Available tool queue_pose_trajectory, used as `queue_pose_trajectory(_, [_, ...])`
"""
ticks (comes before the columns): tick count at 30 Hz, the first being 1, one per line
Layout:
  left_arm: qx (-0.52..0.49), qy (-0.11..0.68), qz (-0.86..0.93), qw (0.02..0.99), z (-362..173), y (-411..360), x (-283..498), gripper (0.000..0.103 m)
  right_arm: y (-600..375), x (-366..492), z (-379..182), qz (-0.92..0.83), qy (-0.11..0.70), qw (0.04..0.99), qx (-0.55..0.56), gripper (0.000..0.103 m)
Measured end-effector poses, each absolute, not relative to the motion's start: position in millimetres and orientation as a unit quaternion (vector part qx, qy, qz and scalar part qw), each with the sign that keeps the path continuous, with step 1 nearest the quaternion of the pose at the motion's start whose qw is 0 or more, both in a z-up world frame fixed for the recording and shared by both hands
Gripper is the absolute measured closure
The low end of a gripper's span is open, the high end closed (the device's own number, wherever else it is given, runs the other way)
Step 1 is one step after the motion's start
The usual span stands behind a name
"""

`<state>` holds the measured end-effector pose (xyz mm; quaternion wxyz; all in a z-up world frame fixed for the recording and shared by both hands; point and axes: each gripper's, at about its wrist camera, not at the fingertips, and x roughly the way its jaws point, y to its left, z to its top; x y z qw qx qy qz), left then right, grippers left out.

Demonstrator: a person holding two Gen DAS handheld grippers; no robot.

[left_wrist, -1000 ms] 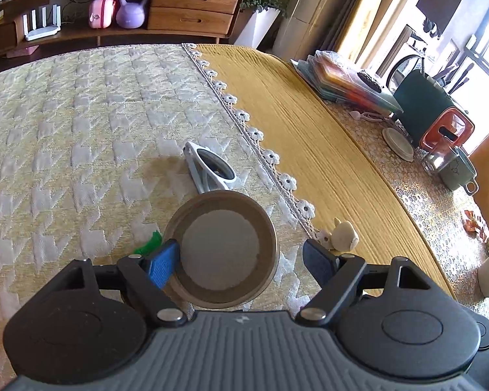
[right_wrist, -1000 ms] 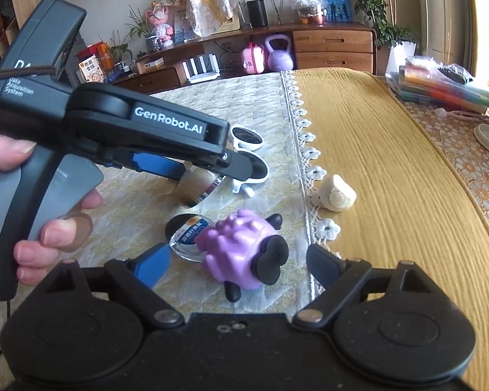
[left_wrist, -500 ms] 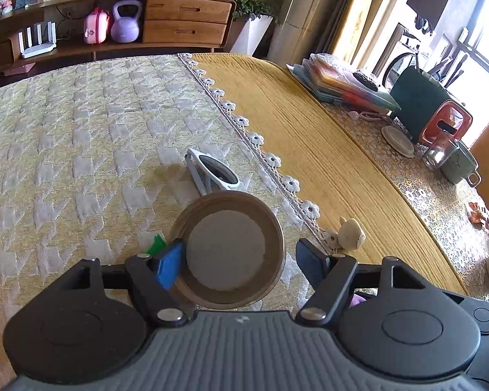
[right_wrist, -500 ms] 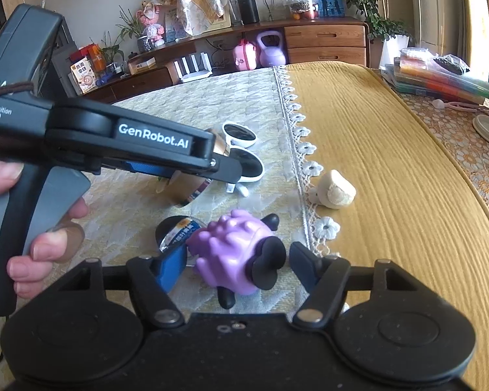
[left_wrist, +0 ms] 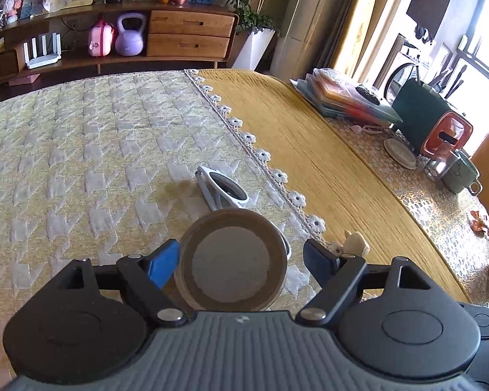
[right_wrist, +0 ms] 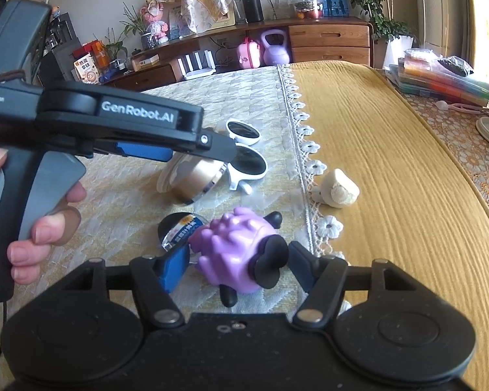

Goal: Organize rigid objects
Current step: 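Grasp the round tan lid with the left tool while the right tool grasps the purple hedgehog toy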

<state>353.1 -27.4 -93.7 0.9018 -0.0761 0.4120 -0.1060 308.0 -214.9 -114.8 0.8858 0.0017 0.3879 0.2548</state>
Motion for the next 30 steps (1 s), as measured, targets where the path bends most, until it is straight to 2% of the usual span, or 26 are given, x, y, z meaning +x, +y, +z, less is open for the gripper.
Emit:
queue_pose_trajectory(7, [-0.102,0.37,-0.112,0.917,-81.2,-16.3,347.5,0.019,-214.0,307.4,-115.1,0.258,0.386,0.886,-0.002,0.036])
queue_pose_trajectory(9, [-0.115,0.38,-0.116,0.91,-83.6,-11.9,351.4,0.014,-213.0,307.7,-115.3,0.258,0.385,0.886,-0.003,0.036])
queue_pose_trajectory(16, [-0.116,0.423,-0.128,0.89,-104.8,-13.6,356.2,0.013,-211.6,307.1,-115.8,0.26,0.385,0.886,-0.006,0.035])
queue_pose_trajectory(24, [-0.081,0.421,-0.123,0.895,-112.1,-25.3,349.7,0.014,-210.5,307.0,-116.7,0.258,0.383,0.887,-0.008,0.037])
queue_pose_trajectory(25, [-0.077,0.419,-0.122,0.896,-111.7,-26.0,349.1,0.014,-210.6,306.8,-116.7,0.257,0.382,0.888,-0.008,0.037])
queue_pose_trajectory(28, [-0.066,0.418,-0.114,0.899,-109.8,-26.9,348.1,0.025,-210.8,306.0,-116.1,0.25,0.38,0.89,-0.01,0.042])
queue_pose_trajectory(30, [-0.064,0.419,-0.112,0.899,-109.4,-26.8,347.2,0.025,-211.1,305.3,-115.6,0.248,0.38,0.891,-0.01,0.043])
